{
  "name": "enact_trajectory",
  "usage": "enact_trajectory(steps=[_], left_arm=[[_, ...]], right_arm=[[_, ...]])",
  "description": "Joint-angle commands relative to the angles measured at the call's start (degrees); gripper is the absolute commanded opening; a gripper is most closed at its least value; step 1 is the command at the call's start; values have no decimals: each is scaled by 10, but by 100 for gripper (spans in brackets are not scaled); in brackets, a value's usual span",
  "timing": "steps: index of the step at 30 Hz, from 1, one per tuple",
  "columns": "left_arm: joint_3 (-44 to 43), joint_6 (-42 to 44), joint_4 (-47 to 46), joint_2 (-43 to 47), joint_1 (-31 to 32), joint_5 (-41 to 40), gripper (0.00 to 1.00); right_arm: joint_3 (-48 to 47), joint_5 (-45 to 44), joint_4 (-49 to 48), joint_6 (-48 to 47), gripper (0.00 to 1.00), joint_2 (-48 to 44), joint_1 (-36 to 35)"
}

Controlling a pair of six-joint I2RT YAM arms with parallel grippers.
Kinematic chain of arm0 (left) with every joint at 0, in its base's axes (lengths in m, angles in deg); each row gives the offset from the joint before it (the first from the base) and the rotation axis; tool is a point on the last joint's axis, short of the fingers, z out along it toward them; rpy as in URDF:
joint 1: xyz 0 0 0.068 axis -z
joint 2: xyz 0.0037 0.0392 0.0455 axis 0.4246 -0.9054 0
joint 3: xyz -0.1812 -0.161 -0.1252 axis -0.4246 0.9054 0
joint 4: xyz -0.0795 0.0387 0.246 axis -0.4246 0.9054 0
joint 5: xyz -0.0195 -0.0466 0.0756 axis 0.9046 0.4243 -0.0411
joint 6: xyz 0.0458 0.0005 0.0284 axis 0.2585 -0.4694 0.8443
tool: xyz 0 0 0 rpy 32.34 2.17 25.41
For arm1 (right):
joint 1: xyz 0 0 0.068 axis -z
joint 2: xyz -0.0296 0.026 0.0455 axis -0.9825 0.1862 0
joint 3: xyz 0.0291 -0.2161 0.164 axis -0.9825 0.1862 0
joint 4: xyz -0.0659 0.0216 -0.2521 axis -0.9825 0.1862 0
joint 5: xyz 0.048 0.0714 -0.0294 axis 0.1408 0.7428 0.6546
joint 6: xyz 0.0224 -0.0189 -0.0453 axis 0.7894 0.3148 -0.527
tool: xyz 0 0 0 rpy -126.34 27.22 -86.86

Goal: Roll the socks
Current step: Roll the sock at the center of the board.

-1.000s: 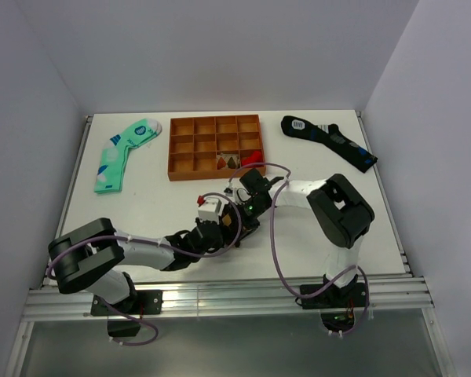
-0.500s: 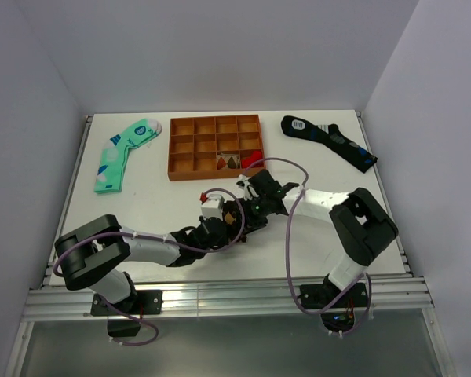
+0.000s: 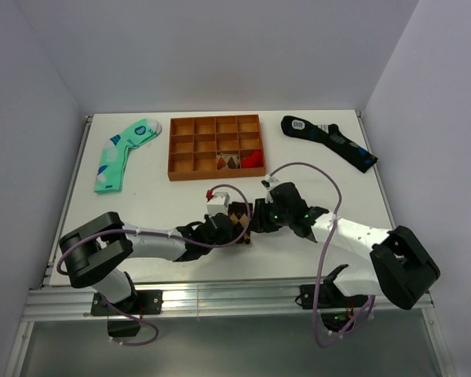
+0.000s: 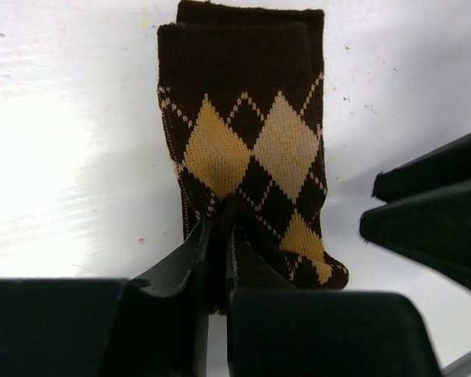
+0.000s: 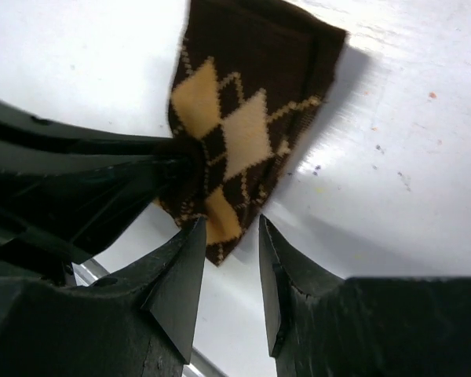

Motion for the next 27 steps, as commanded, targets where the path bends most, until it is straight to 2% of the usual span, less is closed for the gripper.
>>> enact_trajectory(steps=[1,7,19,22,27], left_arm=[[-4,-15,166,-42,9,76,2],[-38,-24,237,-51,9,104,2],[-87,-2,342,-31,-9,170,2],[-102,7,366,-39,-16,184,2],[-110,19,380,-49,-27,211,2]], right_arm=[[59,5,-157,14,41,-32,-13],[107,-74,-248,1,40,-72,-82],[249,-104,-482,-16,43,-123,-124],[273,-117,-515,-17,44,-121,-137],[278,-150,-511,-28,44,-118,-176]])
